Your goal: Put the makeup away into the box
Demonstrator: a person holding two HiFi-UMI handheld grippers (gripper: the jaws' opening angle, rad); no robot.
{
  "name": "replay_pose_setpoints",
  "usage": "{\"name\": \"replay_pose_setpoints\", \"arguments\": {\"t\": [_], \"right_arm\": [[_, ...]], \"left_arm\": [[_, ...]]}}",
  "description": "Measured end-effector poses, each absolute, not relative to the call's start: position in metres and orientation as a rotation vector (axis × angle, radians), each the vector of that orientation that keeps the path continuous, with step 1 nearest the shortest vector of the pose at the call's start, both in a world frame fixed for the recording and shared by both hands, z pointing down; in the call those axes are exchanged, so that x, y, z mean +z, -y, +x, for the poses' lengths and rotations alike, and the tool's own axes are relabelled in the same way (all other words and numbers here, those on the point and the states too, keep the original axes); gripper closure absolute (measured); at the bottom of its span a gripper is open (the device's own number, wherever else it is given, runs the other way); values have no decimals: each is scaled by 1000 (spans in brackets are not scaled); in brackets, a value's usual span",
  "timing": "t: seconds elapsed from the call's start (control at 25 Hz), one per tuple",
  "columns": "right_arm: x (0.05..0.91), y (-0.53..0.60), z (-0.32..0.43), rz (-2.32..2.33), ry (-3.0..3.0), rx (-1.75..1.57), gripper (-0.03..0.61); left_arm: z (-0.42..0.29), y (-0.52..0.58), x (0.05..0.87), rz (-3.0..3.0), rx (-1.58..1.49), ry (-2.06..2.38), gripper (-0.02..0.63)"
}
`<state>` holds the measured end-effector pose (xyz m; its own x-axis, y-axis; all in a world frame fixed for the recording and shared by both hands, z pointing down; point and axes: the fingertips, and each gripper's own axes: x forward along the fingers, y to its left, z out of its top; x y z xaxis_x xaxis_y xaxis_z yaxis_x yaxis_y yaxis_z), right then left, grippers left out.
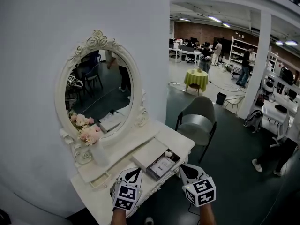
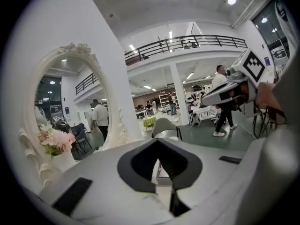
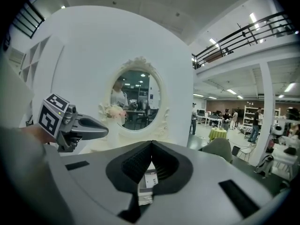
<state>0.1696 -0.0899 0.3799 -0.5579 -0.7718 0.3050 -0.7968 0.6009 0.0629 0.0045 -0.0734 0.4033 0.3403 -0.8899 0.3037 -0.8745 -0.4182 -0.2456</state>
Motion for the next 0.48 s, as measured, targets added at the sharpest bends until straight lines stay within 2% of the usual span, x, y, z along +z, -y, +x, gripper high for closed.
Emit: {"name": "replay_pose_setpoints", "arguments": {"t": [0.48], "right_arm": [[417,152,105,1152,2528,197,577]], "left_arm": [[-62,124,440,-2547,-660,-1803,595]]}}
